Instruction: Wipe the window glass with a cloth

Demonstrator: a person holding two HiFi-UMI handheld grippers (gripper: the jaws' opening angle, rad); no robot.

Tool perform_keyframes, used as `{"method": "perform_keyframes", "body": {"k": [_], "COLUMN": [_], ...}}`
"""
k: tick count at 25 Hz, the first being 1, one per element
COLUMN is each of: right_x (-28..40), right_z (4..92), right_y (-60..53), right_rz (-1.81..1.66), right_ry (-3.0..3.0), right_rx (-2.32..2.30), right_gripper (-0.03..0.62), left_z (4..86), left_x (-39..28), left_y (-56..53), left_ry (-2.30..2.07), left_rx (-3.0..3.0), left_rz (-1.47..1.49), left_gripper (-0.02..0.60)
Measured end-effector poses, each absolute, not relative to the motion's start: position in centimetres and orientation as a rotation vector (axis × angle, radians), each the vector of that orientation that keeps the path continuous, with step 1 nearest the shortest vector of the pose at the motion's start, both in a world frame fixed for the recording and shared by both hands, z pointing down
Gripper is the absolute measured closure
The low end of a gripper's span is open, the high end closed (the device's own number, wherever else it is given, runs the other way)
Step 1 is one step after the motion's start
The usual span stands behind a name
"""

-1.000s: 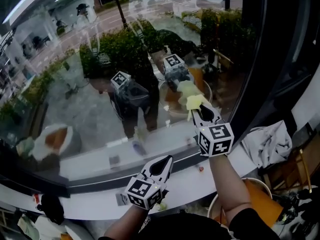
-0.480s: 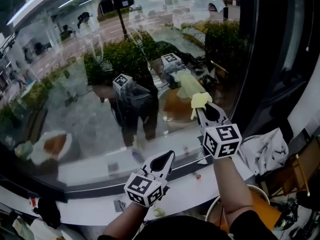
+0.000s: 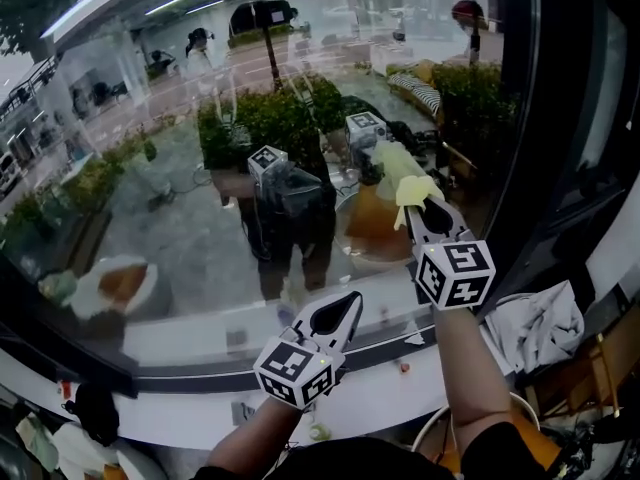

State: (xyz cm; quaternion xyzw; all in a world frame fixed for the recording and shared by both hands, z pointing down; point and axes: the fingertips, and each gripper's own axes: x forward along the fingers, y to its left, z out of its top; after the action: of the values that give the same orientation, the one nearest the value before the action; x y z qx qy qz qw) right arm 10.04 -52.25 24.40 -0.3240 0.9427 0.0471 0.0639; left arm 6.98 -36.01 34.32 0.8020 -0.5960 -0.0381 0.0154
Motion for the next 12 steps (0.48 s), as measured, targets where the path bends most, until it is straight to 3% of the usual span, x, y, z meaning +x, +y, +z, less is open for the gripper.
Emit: {"method": "perform_keyframes", "body": {"k": [12], "right_x": [7.9], "right_z": [24.6], "right_y": [-54.7], "right_rz": [0.14], "right_ry": [2.843], "right_rx": [-0.999], "right_gripper": [0.54], "left_z": [34.4], "left_x": [4.7], "left_y": [-36.6], "left_ry": [-1.915], "left_rx": [2.425], "left_rz": [-0.119], "left_gripper": [0.574]}}
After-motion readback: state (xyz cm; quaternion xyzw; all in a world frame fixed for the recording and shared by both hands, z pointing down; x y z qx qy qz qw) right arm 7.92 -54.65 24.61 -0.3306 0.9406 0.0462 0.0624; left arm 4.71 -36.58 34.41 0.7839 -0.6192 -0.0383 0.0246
